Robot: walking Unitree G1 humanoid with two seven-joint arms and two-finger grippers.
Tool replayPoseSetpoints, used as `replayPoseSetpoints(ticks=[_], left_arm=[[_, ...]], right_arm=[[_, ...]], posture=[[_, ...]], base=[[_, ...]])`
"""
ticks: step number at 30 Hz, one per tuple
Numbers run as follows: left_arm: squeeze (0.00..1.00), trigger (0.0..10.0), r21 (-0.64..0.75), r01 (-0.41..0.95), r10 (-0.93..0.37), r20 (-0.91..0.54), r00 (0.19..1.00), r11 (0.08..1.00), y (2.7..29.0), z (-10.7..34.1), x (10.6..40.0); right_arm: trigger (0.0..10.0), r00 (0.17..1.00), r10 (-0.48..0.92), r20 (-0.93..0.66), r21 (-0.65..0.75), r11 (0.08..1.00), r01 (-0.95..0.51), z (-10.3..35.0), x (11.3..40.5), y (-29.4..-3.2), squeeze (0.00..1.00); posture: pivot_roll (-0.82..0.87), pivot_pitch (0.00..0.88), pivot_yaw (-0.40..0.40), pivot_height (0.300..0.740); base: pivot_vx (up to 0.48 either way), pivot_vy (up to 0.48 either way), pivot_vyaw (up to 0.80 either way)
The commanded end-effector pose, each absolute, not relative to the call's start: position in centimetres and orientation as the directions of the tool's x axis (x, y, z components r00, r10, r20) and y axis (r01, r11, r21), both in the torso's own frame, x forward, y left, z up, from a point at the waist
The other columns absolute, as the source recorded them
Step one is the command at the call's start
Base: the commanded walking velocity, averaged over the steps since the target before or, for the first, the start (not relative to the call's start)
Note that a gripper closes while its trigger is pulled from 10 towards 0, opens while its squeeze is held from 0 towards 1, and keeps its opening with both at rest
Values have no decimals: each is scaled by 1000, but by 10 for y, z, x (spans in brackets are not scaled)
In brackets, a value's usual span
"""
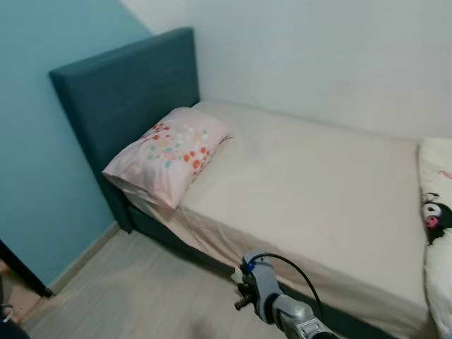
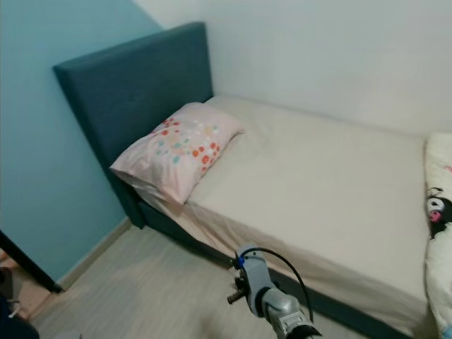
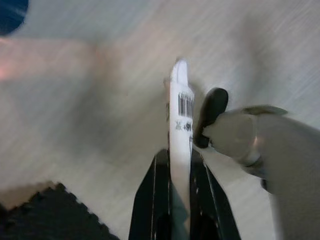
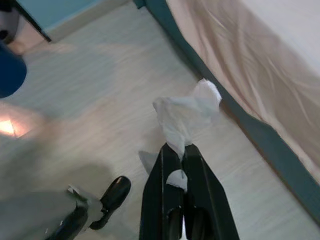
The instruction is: Clean up the room
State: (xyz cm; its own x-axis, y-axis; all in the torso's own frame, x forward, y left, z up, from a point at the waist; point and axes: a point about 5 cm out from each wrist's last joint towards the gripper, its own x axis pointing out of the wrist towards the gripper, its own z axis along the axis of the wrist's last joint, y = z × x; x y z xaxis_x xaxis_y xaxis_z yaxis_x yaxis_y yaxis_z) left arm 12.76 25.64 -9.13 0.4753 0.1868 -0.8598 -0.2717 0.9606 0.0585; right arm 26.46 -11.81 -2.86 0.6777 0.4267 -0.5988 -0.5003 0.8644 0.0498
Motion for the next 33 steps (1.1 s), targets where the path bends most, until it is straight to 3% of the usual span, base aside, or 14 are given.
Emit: replayPoseSetpoints(ticks=[1,14,22,25,29,33], left_arm=[[0,10000,69,-264,192,-860,473,962,260,-91,124],[0,10000,59,-270,186,-861,474,961,259,-92,121],[0,10000,24,-261,155,-855,496,965,244,-93,133],[0,10000,18,-246,143,-855,498,969,238,-93,138],[0,10000,10,-235,131,-853,505,972,229,-93,145],[0,10000,11,-237,132,-855,502,972,231,-93,142]], right_arm=[[10000,673,450,-587,71,857,-511,-28,264,-112,0],[10000,668,437,-603,76,864,-497,-31,261,-119,0],[10000,668,290,-686,76,941,-330,-46,246,-154,0],[10000,646,220,-731,117,973,-200,-57,231,-167,0],[10000,558,89,-825,143,988,54,-81,191,-182,0],[10000,524,67,-849,135,987,91,-88,176,-182,0]], posture=[[-33,26,-19,740],[-36,20,-33,740],[-35,17,-35,740],[-45,15,-40,740],[-35,19,-48,740],[-31,25,-51,740]], base=[[0,0,794],[0,0,794],[0,0,794],[0,0,794],[0,0,794],[0,0,794]])
